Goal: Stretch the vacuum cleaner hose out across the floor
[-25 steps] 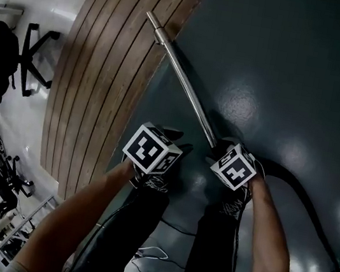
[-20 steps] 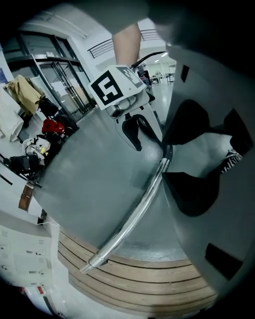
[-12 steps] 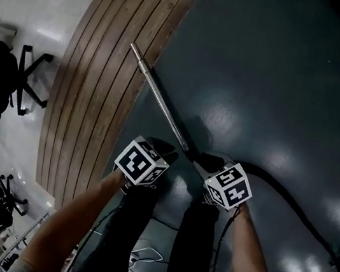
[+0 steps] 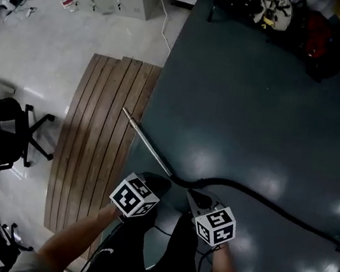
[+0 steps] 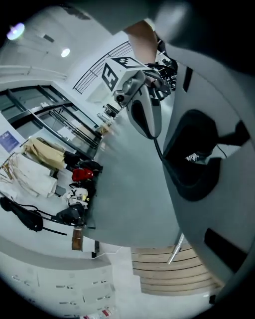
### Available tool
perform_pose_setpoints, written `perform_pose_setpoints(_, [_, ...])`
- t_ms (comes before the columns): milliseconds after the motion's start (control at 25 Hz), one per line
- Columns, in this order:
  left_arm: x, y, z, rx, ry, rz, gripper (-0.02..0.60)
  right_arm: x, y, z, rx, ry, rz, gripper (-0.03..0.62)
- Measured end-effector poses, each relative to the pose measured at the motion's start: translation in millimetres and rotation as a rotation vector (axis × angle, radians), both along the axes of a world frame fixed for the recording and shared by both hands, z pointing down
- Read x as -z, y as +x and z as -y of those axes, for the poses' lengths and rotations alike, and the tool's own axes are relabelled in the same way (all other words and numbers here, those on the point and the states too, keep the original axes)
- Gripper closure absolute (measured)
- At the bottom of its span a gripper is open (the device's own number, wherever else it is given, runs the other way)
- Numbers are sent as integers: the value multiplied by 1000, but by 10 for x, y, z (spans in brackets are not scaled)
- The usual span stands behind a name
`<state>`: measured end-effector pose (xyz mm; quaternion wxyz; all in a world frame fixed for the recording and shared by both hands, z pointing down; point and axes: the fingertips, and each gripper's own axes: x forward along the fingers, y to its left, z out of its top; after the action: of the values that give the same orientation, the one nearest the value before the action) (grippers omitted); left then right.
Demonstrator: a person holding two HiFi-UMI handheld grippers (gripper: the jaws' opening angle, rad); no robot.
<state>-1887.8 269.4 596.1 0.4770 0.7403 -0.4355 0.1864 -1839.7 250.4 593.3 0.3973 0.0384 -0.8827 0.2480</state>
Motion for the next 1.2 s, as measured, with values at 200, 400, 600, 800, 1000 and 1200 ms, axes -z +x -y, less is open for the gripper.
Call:
perform_pose_setpoints(200, [1119,191,-30,-89,78,19,574,1123,210,-124,-78,85,16,588])
perform_pose_setpoints(400, [1980,357,-24,-103,170,-15,574,1942,307,-185,-208,91,130,588])
perform_pose_setpoints(600, [2907,549,55,-55,320,-22,574,2819,432,-186,-282,175,264,588])
perform_pose_setpoints(800, [3616,820,147,-45,464,45,574,3449,728,-12,-396,247,335,588])
perform_pose_setpoints(1000, [3992,1101,2,-35,555,104,574,3994,1005,-98,-395,339,438,588])
perform_pose_setpoints(1200, [4345,1442,-136,-33,649,125,574,4456,1298,-273,-361,435,506,588])
